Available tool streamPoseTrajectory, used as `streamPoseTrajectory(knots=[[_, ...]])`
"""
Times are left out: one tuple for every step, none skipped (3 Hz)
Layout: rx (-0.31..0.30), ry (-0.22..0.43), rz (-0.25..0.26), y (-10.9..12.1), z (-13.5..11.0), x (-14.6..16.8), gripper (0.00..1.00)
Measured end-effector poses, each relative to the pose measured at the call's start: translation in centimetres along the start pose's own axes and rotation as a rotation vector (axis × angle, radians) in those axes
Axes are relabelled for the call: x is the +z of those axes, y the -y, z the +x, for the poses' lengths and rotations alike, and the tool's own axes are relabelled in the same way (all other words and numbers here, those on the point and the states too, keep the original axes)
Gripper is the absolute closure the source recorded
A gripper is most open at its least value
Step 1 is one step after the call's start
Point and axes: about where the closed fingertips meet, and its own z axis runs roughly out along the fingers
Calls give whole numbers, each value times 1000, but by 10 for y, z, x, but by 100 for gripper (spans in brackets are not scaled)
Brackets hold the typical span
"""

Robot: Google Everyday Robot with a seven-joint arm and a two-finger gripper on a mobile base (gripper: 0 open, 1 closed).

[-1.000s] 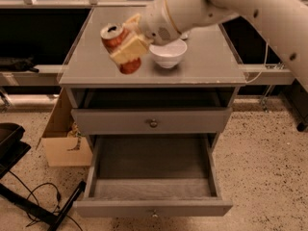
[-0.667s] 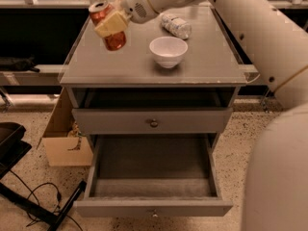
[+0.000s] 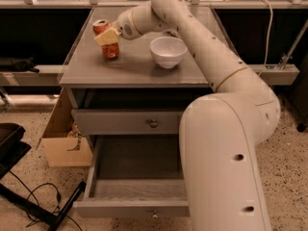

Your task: Pick coke can from middle drawer and place on counter

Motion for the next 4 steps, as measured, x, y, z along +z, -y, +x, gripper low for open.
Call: streamPoseTrajectory(knots=[[18, 6, 12, 12, 10, 8, 100], [18, 6, 12, 12, 10, 8, 74], [18, 6, 12, 12, 10, 8, 50], [18, 6, 12, 12, 10, 8, 27]])
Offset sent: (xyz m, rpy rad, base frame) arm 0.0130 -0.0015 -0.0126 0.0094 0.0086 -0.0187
